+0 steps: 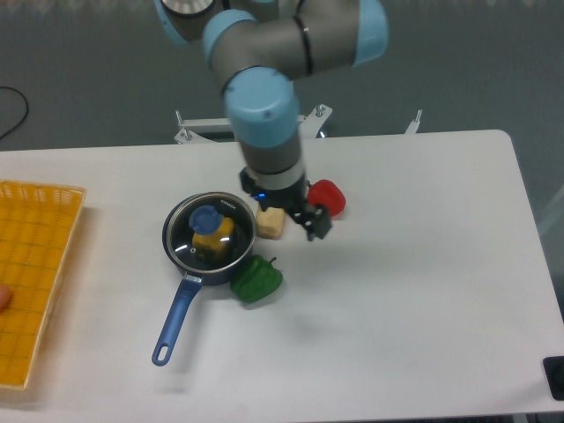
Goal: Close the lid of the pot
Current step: 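Open the gripper, release the lid knob and lift away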
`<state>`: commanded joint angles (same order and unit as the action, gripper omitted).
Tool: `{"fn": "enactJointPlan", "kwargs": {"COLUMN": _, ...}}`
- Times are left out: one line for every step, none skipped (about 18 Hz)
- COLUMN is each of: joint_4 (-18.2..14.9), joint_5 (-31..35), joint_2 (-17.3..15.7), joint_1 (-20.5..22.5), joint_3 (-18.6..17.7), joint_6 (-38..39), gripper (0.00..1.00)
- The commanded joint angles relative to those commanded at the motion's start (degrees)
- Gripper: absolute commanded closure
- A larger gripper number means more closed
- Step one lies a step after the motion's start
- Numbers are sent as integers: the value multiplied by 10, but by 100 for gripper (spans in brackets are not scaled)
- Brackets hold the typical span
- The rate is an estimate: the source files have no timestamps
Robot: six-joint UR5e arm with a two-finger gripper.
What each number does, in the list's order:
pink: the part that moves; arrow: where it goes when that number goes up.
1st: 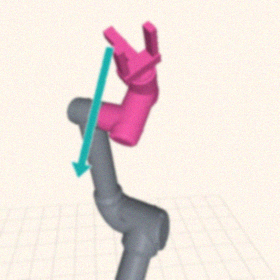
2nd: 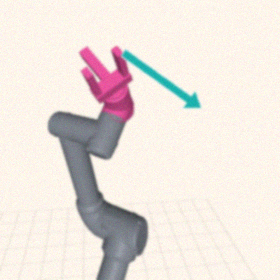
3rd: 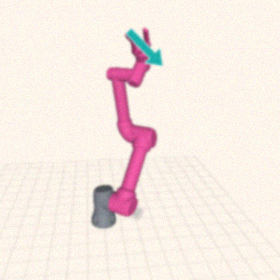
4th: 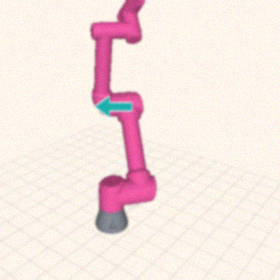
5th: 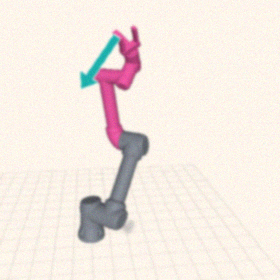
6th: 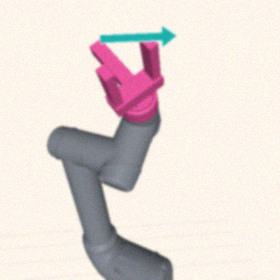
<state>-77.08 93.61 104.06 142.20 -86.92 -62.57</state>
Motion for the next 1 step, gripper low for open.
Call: {"fn": "enactJointPlan", "kwargs": {"joint_4": 0, "joint_5": -5, "joint_2": 0, "joint_1": 11, "joint_3": -1, "joint_6": -12, "gripper": 0}}
